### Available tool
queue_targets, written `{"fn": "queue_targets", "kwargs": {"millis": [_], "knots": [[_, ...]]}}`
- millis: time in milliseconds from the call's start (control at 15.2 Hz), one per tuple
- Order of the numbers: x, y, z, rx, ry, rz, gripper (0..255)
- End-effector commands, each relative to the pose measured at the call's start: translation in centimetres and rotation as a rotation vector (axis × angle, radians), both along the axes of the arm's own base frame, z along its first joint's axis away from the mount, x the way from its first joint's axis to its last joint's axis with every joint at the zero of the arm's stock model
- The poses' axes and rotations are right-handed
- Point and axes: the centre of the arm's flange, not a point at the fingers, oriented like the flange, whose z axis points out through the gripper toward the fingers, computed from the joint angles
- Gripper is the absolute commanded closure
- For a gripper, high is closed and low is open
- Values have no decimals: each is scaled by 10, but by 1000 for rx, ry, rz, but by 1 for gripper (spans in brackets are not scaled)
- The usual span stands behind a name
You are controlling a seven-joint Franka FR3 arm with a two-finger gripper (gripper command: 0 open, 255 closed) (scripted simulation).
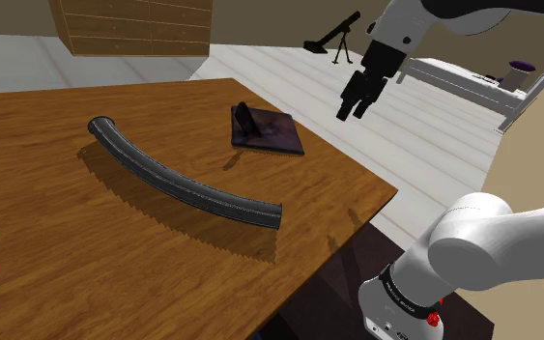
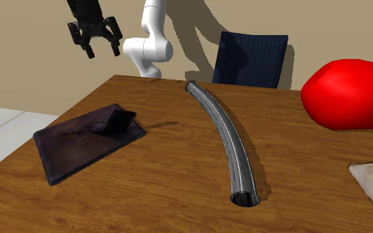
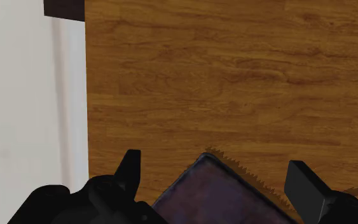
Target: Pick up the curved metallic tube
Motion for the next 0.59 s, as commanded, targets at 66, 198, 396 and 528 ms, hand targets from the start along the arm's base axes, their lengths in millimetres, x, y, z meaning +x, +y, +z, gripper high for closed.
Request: {"fn": "queue_targets", "kwargs": {"millis": [66, 198, 396, 528], "knots": [[3, 14, -1, -9, -2, 3, 0], [10, 42, -4, -26, -5, 10, 0], [19, 84, -9, -53, -9, 21, 0], [25, 112, -13, -71, -12, 28, 0]]}}
